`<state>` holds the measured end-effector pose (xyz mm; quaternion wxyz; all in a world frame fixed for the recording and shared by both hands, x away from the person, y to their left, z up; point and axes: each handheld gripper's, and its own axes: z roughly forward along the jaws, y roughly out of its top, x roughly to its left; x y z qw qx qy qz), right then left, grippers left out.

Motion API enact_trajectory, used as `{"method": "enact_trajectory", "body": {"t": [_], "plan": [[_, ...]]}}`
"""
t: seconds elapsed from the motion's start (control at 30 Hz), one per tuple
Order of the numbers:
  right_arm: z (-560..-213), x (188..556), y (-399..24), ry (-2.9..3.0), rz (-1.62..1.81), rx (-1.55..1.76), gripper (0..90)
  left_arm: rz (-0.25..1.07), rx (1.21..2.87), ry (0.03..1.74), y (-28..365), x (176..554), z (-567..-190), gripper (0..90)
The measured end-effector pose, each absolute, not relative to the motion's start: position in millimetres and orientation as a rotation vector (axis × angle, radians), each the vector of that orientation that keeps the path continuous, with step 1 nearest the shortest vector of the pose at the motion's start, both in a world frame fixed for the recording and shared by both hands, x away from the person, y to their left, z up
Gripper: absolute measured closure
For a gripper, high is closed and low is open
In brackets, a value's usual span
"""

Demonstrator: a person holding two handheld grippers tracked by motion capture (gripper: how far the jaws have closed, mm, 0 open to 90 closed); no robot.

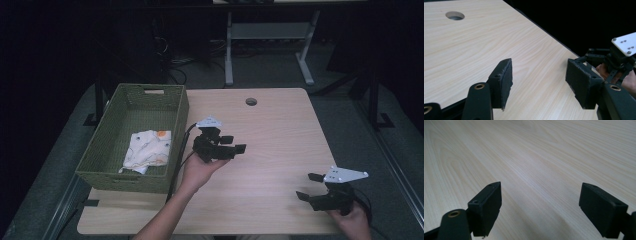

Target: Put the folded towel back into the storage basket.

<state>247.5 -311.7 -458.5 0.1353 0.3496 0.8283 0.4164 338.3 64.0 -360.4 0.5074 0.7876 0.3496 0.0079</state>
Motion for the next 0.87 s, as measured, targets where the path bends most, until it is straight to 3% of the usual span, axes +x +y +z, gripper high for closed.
{"method": "enact_trajectory", "body": {"t": [0.87], "plan": [[-459.5, 246.3, -314.9, 2.395, 1.205, 1.018, 18.0, -0.057, 1.945, 0.851, 36.7, 325.7, -407.3, 36.2]]}}
